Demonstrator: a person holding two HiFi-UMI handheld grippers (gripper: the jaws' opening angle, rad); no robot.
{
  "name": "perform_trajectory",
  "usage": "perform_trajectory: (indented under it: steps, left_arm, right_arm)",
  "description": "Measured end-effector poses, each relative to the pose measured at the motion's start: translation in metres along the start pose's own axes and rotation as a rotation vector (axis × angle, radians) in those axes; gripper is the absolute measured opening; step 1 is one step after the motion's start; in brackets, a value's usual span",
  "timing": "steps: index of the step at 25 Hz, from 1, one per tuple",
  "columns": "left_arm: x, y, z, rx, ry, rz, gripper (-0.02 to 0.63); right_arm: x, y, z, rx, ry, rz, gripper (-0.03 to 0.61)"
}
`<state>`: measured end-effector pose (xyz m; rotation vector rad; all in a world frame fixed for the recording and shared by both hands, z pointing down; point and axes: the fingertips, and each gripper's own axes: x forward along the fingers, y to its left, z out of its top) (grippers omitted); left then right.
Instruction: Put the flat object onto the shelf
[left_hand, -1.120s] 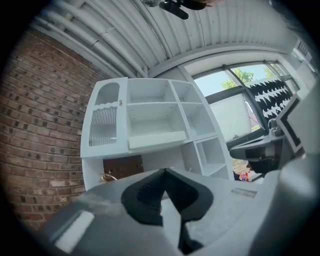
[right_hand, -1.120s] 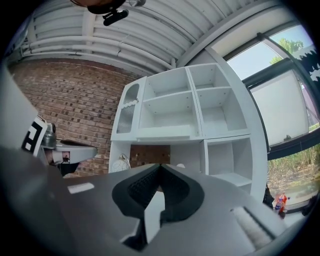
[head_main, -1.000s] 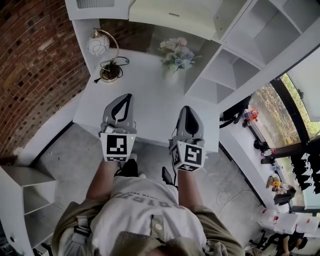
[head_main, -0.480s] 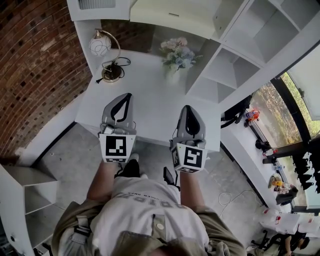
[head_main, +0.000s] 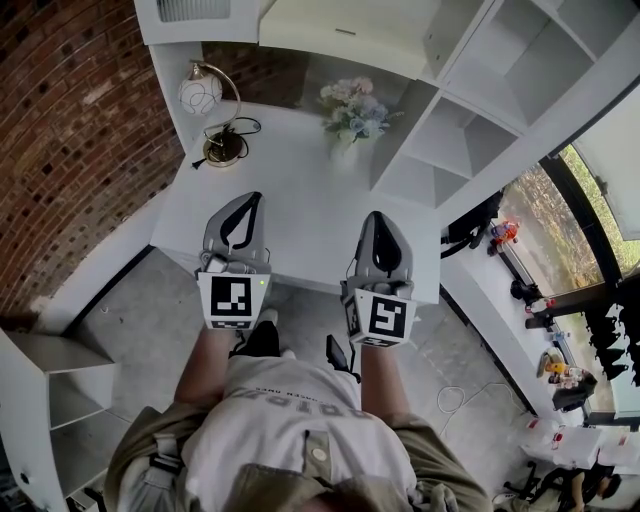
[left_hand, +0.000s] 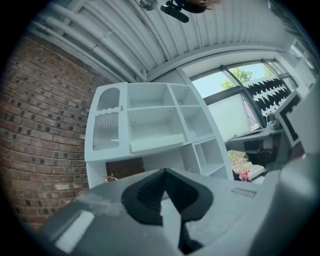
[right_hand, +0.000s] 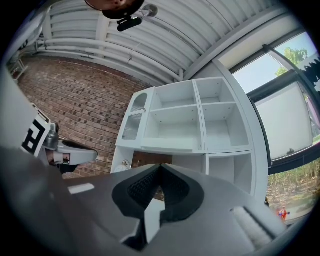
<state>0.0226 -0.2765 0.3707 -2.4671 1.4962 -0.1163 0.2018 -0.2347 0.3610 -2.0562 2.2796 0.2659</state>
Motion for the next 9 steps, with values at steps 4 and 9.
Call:
perform_trajectory:
  steps: [4,9]
  left_arm:
    - [-0.0009,-0.0025,0.0006,0.004,-0.004,0.001,0.008]
    - [-0.0005,-0.0073,0.0019,0.002,0.001,-0.001,0.008]
  right_arm:
    - [-0.0012,0.0015,0.0006,-0.009,-0.002,0.004,0.003]
    - [-0.0038,0.0000,0.0024,-0.024,0.003,0.009,0.003]
